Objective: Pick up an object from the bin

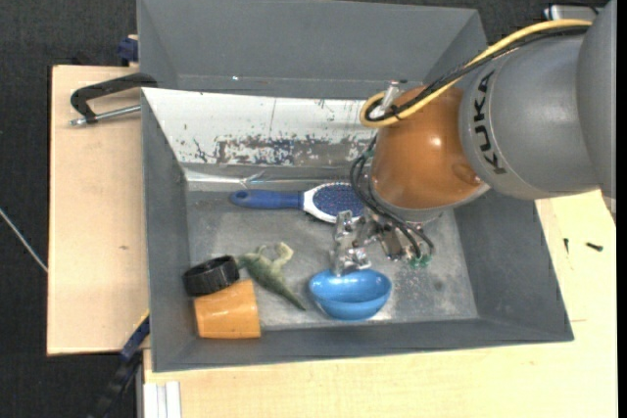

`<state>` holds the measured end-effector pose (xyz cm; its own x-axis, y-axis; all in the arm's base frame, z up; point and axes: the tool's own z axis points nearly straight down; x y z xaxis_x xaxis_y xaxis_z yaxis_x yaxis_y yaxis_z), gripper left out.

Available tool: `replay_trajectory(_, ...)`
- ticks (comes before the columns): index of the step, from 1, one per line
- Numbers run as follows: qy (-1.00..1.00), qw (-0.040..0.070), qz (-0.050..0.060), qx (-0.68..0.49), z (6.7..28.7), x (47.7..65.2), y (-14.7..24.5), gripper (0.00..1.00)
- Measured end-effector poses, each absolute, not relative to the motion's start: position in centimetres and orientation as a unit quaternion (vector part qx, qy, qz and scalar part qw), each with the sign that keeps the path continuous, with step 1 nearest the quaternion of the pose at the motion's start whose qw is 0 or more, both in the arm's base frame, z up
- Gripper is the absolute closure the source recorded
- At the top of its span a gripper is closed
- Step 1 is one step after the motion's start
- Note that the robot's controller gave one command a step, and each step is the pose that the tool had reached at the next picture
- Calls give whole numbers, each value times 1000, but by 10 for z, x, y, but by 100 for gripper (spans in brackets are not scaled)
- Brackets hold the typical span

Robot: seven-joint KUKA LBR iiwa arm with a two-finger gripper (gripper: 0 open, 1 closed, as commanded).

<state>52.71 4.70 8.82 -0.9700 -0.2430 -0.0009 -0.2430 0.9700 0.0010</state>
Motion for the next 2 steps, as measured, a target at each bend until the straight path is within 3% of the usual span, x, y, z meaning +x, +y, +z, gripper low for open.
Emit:
replay_trajectory(1,992,0,1,-122,88,527,47,0)
replay_trajectory(2,992,1,1,-122,89,527,47,100)
